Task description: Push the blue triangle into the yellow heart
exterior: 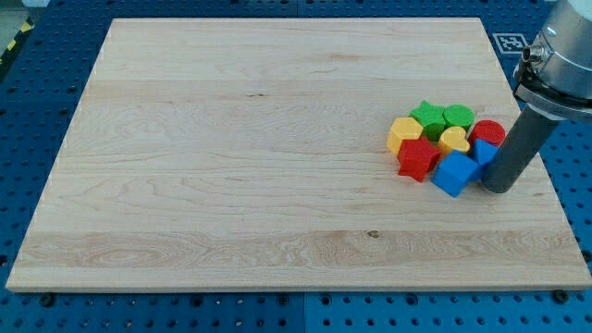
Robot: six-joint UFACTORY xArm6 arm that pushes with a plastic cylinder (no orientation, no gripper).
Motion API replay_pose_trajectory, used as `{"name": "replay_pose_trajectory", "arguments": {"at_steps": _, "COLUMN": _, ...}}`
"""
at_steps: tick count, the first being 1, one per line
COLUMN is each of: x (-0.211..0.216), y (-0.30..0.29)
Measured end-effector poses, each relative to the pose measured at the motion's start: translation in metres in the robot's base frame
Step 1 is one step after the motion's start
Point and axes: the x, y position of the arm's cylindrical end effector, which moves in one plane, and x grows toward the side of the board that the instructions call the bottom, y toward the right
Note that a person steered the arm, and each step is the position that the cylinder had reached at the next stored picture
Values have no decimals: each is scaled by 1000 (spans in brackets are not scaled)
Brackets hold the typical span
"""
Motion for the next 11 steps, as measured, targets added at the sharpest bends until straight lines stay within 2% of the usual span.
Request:
{"name": "replay_pose_trajectory", "arguments": {"at_steps": 1, "x": 0, "y": 2}}
{"name": "replay_pose_trajectory", "arguments": {"at_steps": 3, "x": -11, "y": 48}}
{"name": "replay_pose_trajectory", "arguments": {"at_steps": 6, "x": -23, "y": -2}}
{"name": "replay_pose_trajectory", "arguments": {"at_steps": 8, "x": -45, "y": 6}}
{"name": "replay_pose_trajectory", "arguments": {"at_steps": 11, "x": -51, "y": -31}}
